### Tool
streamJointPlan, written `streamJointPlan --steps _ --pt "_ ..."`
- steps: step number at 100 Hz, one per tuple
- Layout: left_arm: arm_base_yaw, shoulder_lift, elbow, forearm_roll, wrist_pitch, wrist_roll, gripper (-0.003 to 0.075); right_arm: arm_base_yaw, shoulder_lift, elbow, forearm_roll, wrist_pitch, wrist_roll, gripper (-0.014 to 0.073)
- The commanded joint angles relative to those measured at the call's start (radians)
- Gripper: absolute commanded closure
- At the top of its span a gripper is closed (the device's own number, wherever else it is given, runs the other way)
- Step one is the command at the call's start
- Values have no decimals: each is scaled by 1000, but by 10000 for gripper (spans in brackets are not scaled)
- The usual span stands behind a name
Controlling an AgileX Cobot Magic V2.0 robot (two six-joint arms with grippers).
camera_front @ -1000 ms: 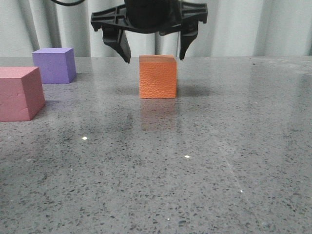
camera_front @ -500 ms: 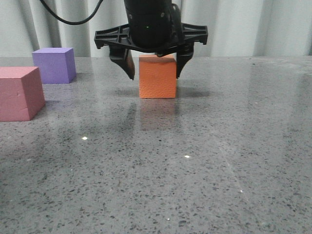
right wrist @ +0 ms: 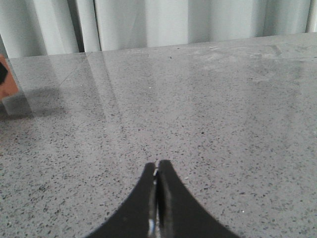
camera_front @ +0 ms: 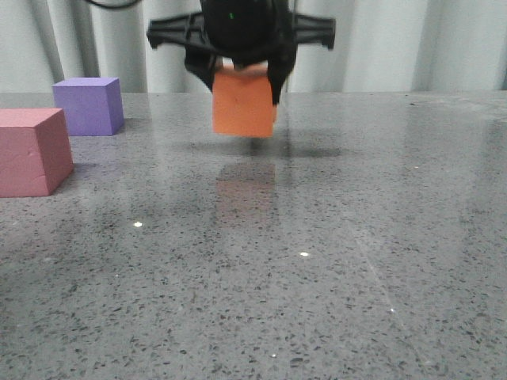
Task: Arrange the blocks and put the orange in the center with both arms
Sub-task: 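Close the left gripper on the orange cube and lift it, then carry the orange cube with the left gripper between pink and purple cubes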
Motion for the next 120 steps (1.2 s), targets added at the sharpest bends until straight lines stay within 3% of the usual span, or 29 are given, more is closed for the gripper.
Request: streamJointPlan --steps 1,17,43,82,120 --pt "-3 -103 -29 82 -14 12 572 -6 -25 -13 2 -85 -7 661" --pt "-1 -165 -25 195 41 12 572 -6 -25 -13 2 -85 -7 661" --pt "72 -282 108 219 44 6 572 -6 -25 -13 2 -85 -7 661" --pt "250 -489 457 222 -170 -93 572 -6 -25 -13 2 -85 -7 661" --pt "308 -495 533 202 -247 -93 572 -6 -25 -13 2 -85 -7 661"
